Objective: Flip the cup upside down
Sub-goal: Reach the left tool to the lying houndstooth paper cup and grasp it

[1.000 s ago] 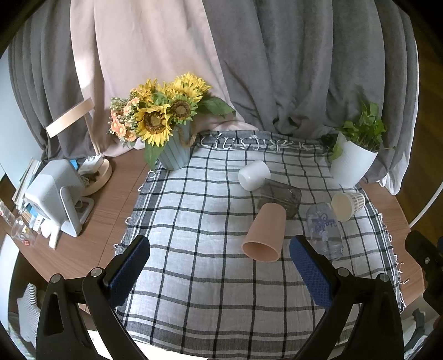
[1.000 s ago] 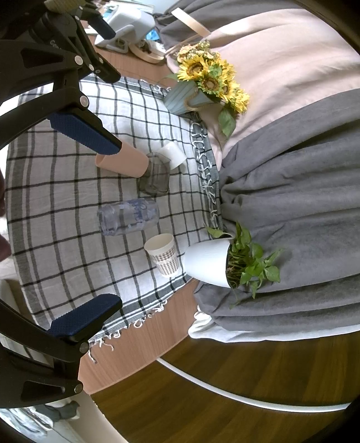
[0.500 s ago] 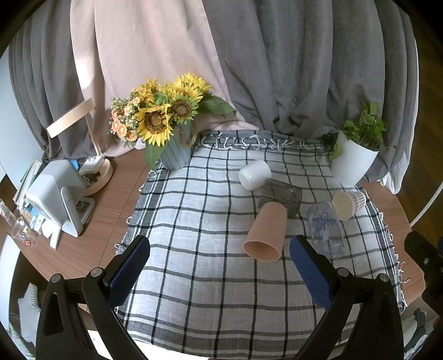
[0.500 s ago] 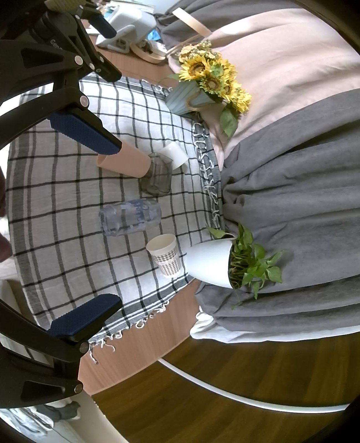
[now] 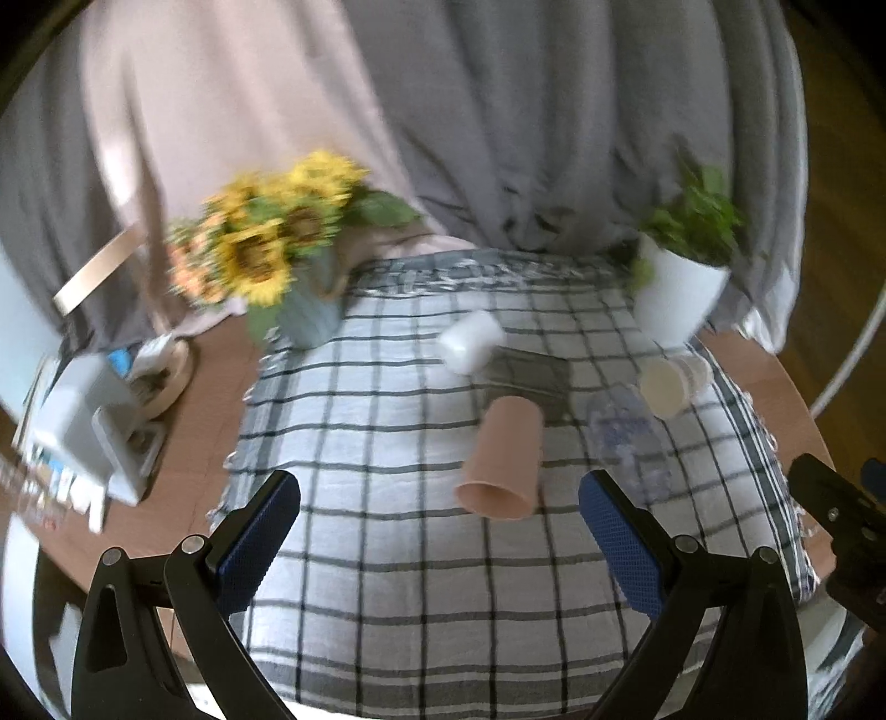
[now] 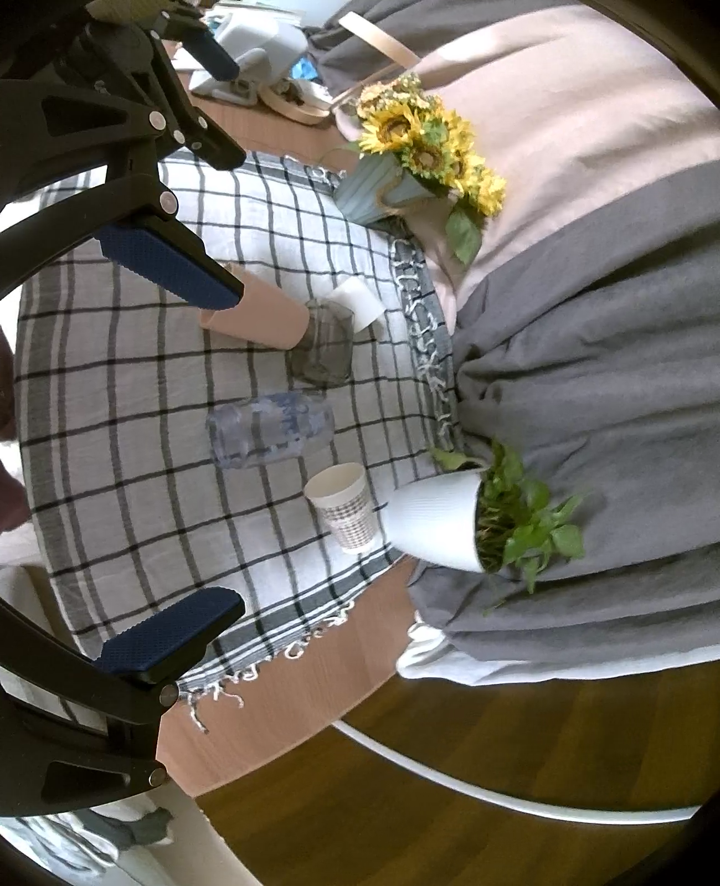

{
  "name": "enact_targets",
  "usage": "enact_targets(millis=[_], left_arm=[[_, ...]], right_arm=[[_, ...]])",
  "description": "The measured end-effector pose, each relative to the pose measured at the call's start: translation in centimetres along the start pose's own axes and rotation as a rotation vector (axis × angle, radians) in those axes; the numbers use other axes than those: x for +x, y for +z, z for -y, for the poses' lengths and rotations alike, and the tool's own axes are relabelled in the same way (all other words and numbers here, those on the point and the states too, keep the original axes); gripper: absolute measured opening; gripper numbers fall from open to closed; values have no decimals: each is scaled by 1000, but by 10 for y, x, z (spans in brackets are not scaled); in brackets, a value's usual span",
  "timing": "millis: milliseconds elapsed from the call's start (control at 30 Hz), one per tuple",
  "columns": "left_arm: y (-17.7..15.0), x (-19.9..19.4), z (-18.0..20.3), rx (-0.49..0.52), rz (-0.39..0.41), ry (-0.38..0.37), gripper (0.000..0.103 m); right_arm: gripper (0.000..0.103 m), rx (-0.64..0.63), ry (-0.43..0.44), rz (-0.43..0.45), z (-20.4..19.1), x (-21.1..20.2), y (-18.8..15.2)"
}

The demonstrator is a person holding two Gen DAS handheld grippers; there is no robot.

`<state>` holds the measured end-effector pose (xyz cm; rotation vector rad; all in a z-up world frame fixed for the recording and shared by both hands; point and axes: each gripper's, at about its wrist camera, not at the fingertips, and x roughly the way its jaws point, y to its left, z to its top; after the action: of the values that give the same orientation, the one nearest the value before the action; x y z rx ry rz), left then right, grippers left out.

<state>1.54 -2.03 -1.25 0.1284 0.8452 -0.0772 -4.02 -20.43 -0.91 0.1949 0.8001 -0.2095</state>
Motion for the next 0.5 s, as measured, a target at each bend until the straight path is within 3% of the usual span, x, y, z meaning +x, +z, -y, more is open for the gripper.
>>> enact_targets(millis=[200, 500], left_arm=[[26, 33, 46, 145, -101, -176, 103], [63, 76, 141, 411, -118, -249, 103]], right_arm=[[101, 154, -24, -71, 39, 18, 0], [101, 410, -61, -148, 109, 52, 16]])
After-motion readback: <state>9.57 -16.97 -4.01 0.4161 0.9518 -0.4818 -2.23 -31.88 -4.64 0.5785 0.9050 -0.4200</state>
